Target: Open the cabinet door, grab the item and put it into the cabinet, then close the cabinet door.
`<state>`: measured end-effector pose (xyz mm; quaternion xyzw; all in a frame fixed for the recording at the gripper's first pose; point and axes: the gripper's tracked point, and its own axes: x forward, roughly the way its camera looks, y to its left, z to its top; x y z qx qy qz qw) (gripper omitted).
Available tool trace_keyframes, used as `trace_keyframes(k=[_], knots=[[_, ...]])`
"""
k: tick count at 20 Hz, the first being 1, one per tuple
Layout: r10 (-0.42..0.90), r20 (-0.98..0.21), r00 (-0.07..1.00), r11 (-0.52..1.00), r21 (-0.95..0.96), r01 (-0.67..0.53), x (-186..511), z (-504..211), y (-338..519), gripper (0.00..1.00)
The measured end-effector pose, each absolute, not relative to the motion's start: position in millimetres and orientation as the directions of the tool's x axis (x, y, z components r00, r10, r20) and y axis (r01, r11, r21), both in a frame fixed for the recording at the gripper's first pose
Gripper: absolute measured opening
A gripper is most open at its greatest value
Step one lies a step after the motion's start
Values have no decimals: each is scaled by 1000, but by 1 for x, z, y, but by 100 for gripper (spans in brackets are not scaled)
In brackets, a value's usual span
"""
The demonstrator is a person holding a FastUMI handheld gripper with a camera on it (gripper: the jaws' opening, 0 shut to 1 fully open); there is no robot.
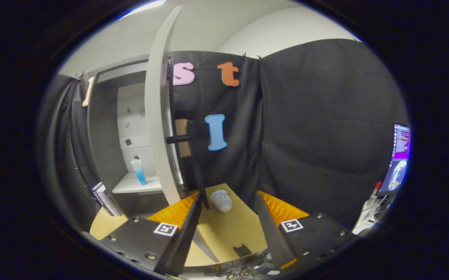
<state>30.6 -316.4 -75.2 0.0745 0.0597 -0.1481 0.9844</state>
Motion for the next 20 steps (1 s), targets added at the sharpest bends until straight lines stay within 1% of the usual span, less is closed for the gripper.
trace_keyframes(k=[3, 5, 10, 14, 20], knots=[[-261, -132, 956, 954, 117, 276, 36, -72, -310, 80], [-214, -126, 969, 967, 114, 228, 40, -73, -299, 81], [-75, -103, 992, 989, 117, 87, 49, -69, -241, 81], [34, -99, 994, 988, 154, -19, 61, -70, -198, 81], [136, -88, 987, 981, 154, -122, 75, -67, -145, 81]])
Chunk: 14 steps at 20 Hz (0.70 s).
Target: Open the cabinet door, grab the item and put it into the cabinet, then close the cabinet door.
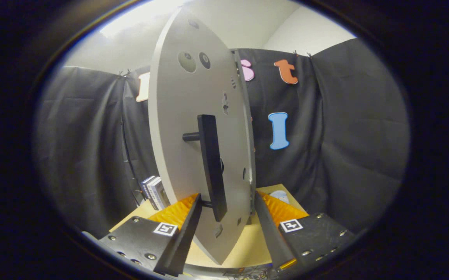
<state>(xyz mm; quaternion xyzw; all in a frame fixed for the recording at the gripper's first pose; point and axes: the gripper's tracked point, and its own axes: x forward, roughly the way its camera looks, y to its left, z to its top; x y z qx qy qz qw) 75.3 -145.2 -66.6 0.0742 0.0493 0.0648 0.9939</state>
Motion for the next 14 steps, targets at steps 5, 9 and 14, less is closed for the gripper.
trace_keyframes(k=[5, 9, 14], knots=[[217, -78, 973, 969, 133, -206, 92, -63, -99, 81], [241, -72, 968, 966, 115, -232, 114, -58, -65, 81], [303, -71, 950, 946, 142, -291, 154, -57, -10, 95]])
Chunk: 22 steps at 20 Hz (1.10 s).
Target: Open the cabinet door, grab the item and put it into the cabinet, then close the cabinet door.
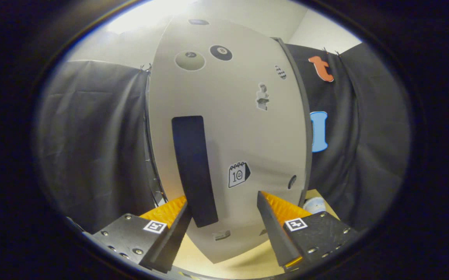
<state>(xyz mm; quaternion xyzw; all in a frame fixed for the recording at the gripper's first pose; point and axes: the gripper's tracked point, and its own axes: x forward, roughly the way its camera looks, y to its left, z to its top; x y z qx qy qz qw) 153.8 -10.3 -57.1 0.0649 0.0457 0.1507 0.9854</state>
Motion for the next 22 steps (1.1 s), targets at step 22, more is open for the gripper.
trace_keyframes(k=[22], knots=[[273, -37, 961, 961, 62, -271, 258, -44, 78, 97]])
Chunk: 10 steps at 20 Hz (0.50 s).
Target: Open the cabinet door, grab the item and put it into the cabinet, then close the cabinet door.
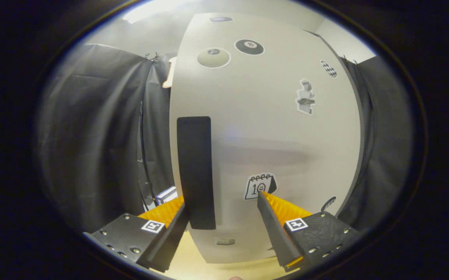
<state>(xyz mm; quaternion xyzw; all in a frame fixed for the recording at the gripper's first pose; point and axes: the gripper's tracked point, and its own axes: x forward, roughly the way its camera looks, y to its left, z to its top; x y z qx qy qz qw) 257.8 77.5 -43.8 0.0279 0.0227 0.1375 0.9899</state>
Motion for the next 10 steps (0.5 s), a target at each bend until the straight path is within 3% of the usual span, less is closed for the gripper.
trace_keyframes(k=[10], knots=[[123, 17, 992, 991, 43, -124, 270, -41, 83, 98]])
